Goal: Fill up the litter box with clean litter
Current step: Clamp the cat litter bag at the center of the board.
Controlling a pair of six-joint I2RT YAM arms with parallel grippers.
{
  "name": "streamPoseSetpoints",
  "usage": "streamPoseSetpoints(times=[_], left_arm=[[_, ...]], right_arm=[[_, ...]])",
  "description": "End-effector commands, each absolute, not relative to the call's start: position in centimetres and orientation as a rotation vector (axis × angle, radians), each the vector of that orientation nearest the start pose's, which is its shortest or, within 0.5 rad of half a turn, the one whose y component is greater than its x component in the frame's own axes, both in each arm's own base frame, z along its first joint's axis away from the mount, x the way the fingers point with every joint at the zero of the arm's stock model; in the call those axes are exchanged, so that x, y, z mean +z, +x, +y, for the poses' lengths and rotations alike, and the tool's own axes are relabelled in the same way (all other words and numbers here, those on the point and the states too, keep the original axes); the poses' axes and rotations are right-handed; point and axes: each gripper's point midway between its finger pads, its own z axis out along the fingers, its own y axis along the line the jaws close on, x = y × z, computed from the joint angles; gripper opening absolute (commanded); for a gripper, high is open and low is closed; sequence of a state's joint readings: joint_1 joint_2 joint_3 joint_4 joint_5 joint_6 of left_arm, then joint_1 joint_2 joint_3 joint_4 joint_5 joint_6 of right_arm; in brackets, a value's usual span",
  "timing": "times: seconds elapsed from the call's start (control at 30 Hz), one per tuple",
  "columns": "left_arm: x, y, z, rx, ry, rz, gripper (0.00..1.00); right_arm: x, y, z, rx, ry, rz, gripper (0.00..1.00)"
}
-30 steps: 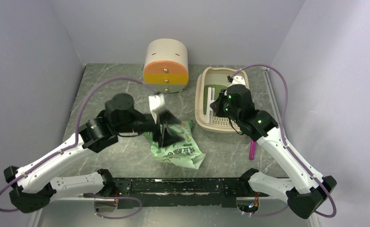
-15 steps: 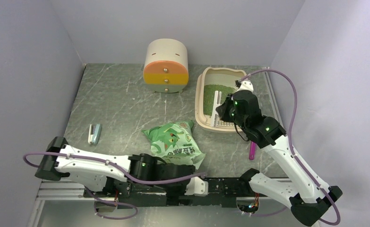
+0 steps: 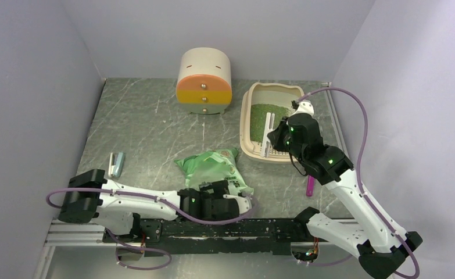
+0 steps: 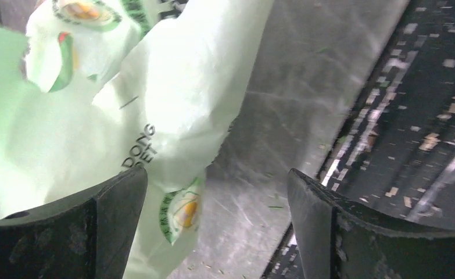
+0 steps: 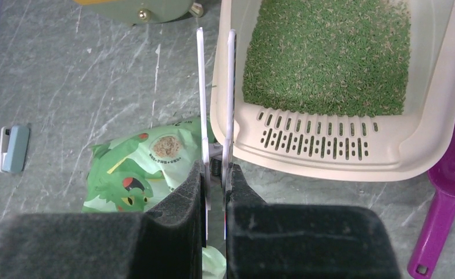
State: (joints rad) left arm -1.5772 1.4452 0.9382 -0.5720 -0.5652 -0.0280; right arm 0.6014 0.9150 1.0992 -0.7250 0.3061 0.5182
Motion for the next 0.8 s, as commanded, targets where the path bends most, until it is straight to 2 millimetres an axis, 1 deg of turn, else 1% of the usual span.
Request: streamPoseSetpoints(times=[0.0, 0.13, 0.2, 0.27, 0.33, 0.43, 0.47, 0.57, 0.67, 0.77], left_arm=[[10.6, 12.6, -29.3, 0.066, 1.464, 1.809, 0.93], [9.3, 14.3, -27.9, 0.085, 1.461, 1.873, 0.92], [9.0, 14.7, -27.8, 0.075, 1.468, 1.894, 0.9], [8.5, 15.2, -27.3, 0.094, 1.473, 1.928, 0.89], [8.1, 15.3, -27.0, 0.092, 1.502, 1.962, 0.88], [7.4, 15.0, -26.6, 0.077, 1.557, 1.997, 0.84], [7.3, 14.8, -26.6, 0.054, 1.577, 2.003, 0.82], [7.0, 14.4, -26.8, 0.021, 1.616, 2.005, 0.82], [6.2, 14.6, -26.6, 0.065, 1.636, 2.016, 0.76], [4.6, 14.7, -26.3, 0.135, 1.679, 2.035, 0.61]], right_arm=[[26.4, 25.4, 13.1, 0.35, 0.103, 2.095, 0.0], [26.0, 25.4, 13.4, 0.366, 0.104, 2.1, 0.0], [25.9, 25.4, 13.5, 0.373, 0.102, 2.1, 0.0], [26.0, 25.5, 13.7, 0.377, 0.098, 2.099, 0.0], [26.1, 25.5, 13.8, 0.379, 0.089, 2.099, 0.0], [26.4, 25.6, 13.8, 0.376, 0.078, 2.093, 0.0], [26.4, 25.6, 13.7, 0.37, 0.075, 2.09, 0.0], [26.8, 25.7, 13.4, 0.357, 0.077, 2.084, 0.0], [26.9, 25.6, 13.1, 0.345, 0.081, 2.075, 0.0], [26.8, 25.6, 12.8, 0.333, 0.09, 2.074, 0.0]])
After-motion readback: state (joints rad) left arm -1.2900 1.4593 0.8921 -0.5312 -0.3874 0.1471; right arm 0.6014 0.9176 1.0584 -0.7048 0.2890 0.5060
